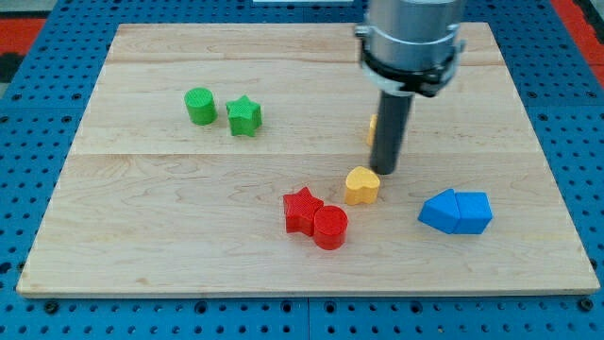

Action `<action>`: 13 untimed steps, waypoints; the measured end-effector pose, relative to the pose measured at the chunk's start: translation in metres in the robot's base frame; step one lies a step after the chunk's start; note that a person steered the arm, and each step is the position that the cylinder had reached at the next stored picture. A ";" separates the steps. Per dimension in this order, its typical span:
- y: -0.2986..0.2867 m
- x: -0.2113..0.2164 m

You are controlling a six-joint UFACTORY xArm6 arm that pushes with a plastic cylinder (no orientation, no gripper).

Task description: Keep the yellow heart at the bottom left side of the board

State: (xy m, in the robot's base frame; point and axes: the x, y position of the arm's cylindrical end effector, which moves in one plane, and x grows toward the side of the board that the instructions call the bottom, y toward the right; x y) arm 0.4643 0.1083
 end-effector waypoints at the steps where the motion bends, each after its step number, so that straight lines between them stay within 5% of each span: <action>1: 0.032 0.006; 3: -0.062 0.045; 5: -0.217 0.046; 6: -0.246 0.046; 10: -0.128 0.024; 11: -0.136 -0.003; 13: -0.273 0.015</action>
State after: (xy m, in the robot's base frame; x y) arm 0.4792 -0.1648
